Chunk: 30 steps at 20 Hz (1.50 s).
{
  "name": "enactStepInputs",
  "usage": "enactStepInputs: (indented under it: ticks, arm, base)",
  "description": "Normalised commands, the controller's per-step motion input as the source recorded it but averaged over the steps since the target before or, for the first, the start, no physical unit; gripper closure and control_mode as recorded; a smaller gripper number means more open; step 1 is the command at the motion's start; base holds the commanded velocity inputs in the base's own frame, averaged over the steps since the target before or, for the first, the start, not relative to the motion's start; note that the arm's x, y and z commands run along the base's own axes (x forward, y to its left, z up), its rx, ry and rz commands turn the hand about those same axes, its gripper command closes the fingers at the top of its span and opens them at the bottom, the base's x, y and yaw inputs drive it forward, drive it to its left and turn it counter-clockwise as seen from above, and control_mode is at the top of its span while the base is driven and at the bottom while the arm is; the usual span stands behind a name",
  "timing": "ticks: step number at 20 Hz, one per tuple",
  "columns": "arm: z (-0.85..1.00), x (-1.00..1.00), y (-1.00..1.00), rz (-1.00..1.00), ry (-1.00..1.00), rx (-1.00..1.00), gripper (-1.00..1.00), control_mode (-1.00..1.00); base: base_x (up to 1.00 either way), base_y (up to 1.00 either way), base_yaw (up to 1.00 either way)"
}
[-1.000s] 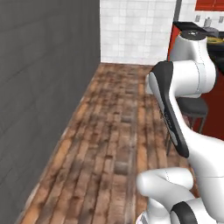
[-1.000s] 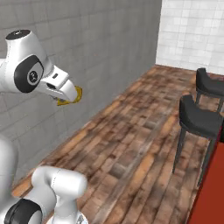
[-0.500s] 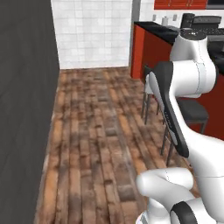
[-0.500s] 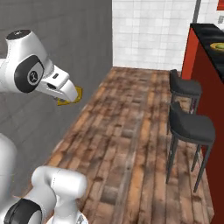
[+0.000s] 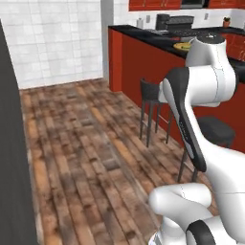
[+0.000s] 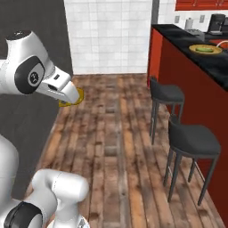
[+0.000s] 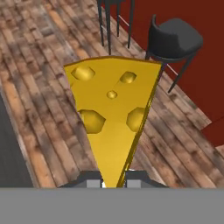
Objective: Take the cheese, steak, and cucumber from the fridge and place them on the plate on the dining counter to create an appetizer plate.
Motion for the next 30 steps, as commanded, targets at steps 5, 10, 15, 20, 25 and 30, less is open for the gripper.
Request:
enactStepInputs:
  ticks: [5, 10, 15, 20, 25, 30]
  arm:
    - [0.00, 0.00, 0.00, 0.00, 0.00, 0.00, 1.00, 1.00]
    - [0.00, 0.00, 0.00, 0.00, 0.00, 0.00, 1.00, 1.00]
    - [0.00, 0.00, 0.00, 0.00, 0.00, 0.00, 1.00, 1.00]
    - [0.00, 0.00, 0.00, 0.00, 0.00, 0.00, 1.00, 1.00]
    - [0.00, 0.00, 0.00, 0.00, 0.00, 0.00, 1.00, 1.00]
    - [0.00, 0.00, 0.00, 0.00, 0.00, 0.00, 1.00, 1.00]
  base:
    - [1.00, 0.81, -0.46]
    - [1.00, 0.87, -0.45]
    - [1.00, 0.87, -0.44]
    - [1.00, 0.85, -0.43]
    - [0.99, 0.90, -0.41]
    - [0.93, 0.95, -0.40]
